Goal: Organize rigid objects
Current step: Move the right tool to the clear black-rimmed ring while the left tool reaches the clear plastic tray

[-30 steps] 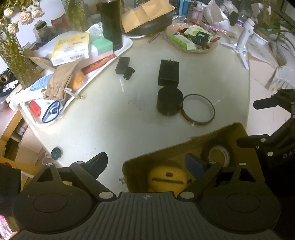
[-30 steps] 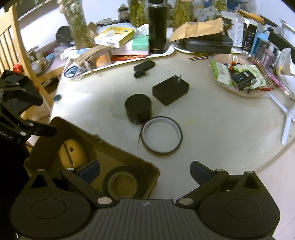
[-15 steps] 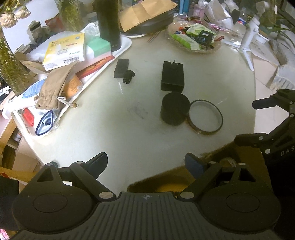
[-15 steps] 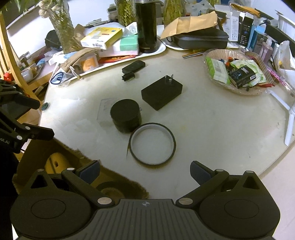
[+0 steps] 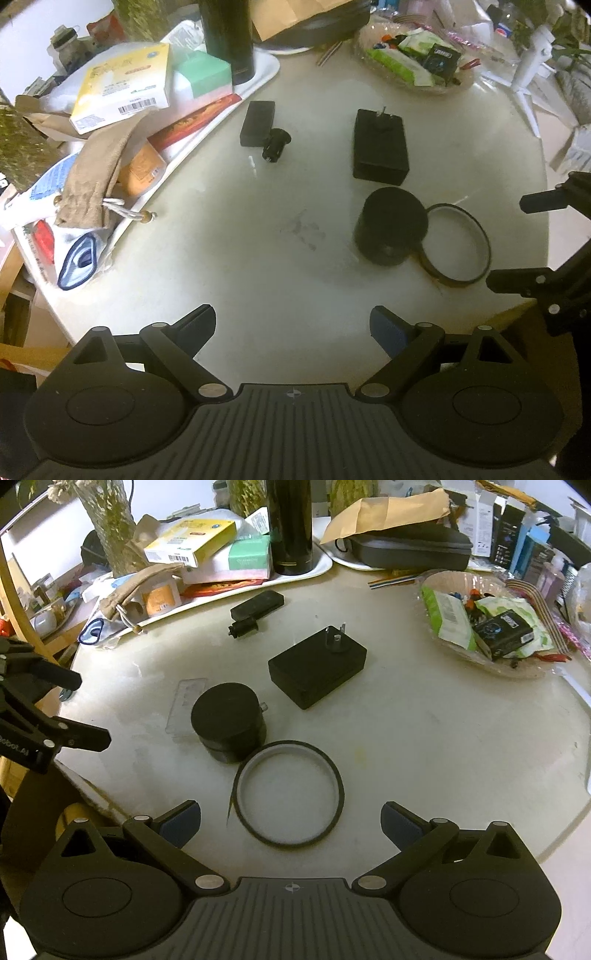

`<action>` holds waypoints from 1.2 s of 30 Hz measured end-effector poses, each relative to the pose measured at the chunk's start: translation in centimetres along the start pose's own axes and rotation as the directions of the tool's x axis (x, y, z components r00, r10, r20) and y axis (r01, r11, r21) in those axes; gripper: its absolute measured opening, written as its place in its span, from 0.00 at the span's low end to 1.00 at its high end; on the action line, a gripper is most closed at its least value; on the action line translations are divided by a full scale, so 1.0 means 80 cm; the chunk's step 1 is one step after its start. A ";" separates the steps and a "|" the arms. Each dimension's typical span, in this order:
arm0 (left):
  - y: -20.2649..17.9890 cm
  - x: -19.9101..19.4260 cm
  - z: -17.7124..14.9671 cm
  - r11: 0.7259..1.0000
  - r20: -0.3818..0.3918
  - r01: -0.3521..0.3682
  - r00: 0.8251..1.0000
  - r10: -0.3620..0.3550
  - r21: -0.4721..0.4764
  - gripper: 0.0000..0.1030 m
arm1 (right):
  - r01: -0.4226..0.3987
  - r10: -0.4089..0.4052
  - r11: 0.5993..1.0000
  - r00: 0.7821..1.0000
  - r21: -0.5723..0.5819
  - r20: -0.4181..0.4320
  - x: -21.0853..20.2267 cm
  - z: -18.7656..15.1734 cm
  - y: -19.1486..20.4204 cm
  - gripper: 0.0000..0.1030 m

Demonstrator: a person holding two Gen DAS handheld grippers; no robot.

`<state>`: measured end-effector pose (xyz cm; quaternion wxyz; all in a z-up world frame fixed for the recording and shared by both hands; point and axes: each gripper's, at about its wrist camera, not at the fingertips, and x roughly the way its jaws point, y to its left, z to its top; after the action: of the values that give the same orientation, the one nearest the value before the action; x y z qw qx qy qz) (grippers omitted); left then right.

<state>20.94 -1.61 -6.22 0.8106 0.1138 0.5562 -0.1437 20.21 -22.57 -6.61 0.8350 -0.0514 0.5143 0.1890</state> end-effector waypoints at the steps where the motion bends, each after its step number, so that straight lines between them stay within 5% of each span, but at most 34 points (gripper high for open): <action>1: 0.001 0.004 0.002 1.000 -0.004 0.000 1.000 0.000 0.003 0.89 | -0.002 0.002 1.000 1.000 -0.001 -0.004 0.004 0.001 -0.001 1.00; 10: -0.006 0.032 0.019 0.982 -0.001 0.047 0.999 -0.047 0.182 0.89 | -0.034 0.032 0.998 0.999 -0.045 -0.041 0.033 0.009 -0.005 1.00; 15: -0.009 0.046 0.030 0.939 0.010 0.088 0.995 -0.097 0.334 0.89 | -0.055 0.052 0.996 0.997 -0.066 -0.058 0.045 0.014 -0.008 1.00; 30: -0.042 0.090 0.048 0.778 -0.031 0.070 0.997 -0.065 0.624 0.90 | -0.062 0.047 0.981 0.995 -0.182 -0.085 0.063 0.020 -0.003 1.00; 36: -0.042 0.094 0.055 0.774 -0.032 0.095 0.995 -0.096 0.626 0.88 | -0.069 0.050 0.974 0.995 -0.217 -0.092 0.071 0.024 0.001 1.00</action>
<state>26.14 -7.09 -11.79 0.7186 0.3483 0.4812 -0.3616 24.05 -20.43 -10.70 0.7953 -0.1361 0.5270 0.2671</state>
